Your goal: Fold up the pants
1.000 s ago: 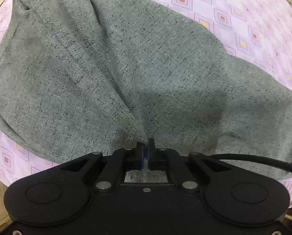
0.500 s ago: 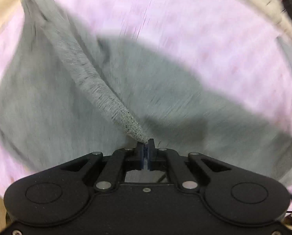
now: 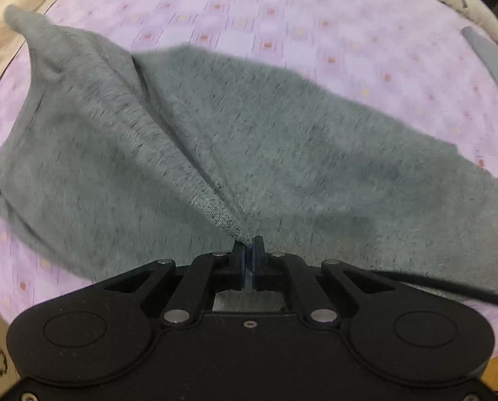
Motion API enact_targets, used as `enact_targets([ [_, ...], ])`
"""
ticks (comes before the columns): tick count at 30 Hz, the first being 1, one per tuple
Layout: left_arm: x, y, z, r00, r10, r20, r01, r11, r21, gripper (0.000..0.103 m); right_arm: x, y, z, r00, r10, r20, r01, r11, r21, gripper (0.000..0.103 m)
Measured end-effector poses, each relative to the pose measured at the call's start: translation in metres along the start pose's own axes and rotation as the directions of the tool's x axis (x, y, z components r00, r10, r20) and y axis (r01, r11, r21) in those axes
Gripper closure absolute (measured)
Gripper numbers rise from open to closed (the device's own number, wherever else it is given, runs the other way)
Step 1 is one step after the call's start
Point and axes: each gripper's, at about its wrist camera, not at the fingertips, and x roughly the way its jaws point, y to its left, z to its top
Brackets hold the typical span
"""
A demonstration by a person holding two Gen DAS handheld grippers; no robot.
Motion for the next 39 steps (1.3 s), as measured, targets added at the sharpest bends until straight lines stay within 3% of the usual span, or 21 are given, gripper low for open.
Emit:
enact_targets([
  [4, -0.024, -0.007, 0.003, 0.997, -0.007, 0.071, 0.009, 1.000, -0.030, 0.099, -0.025, -0.003, 0.012, 0.994, 0.056, 0.098, -0.052, 0.997, -0.049, 0.096],
  [7, -0.041, -0.012, -0.004, 0.992, -0.021, 0.127, 0.025, 0.999, -0.032, 0.099, -0.054, -0.014, 0.019, 0.969, 0.077, 0.236, -0.063, 0.996, -0.067, 0.096],
  [8, -0.036, -0.016, -0.007, 0.995, -0.017, 0.102, 0.020, 1.000, -0.025, 0.098, -0.051, -0.019, 0.018, 0.970, 0.068, 0.233, -0.055, 0.997, -0.059, 0.096],
  [11, -0.004, -0.024, -0.016, 1.000, 0.000, -0.022, -0.001, 0.999, -0.034, 0.098, -0.010, -0.033, 0.012, 0.996, 0.025, 0.081, -0.024, 1.000, -0.019, 0.096],
  [13, 0.006, -0.029, -0.020, 0.998, 0.025, -0.063, -0.028, 0.998, -0.052, 0.098, 0.009, -0.038, 0.006, 1.000, 0.015, 0.007, -0.015, 1.000, -0.007, 0.096],
  [19, 0.001, -0.037, -0.023, 0.998, 0.053, -0.044, -0.055, 0.997, -0.049, 0.096, -0.021, -0.033, 0.006, 0.991, 0.066, 0.118, -0.059, 0.996, -0.064, 0.096],
  [23, 0.027, -0.046, -0.020, 0.993, 0.086, -0.084, -0.088, 0.996, -0.022, 0.093, 0.011, -0.049, -0.002, 1.000, 0.004, -0.021, -0.004, 1.000, -0.002, 0.094],
  [27, 0.034, -0.054, -0.016, 0.990, 0.109, -0.085, -0.111, 0.994, -0.014, 0.093, -0.007, -0.048, -0.003, 1.000, -0.009, 0.024, 0.010, 1.000, -0.021, 0.084],
  [32, 0.016, -0.048, -0.022, 0.993, 0.089, -0.073, -0.093, 0.994, -0.060, 0.086, -0.034, -0.045, 0.009, 0.988, -0.022, 0.155, 0.032, 0.997, -0.066, 0.083],
  [35, 0.005, -0.044, -0.026, 0.996, 0.075, -0.058, -0.079, 0.995, -0.068, 0.085, -0.044, -0.032, 0.020, 0.977, 0.038, 0.209, -0.013, 0.993, -0.120, 0.083],
  [39, -0.008, -0.034, -0.039, 0.995, 0.085, -0.059, -0.087, 0.995, -0.043, 0.086, -0.048, 0.001, 0.026, 0.967, 0.149, 0.208, -0.102, 0.970, -0.223, 0.083],
])
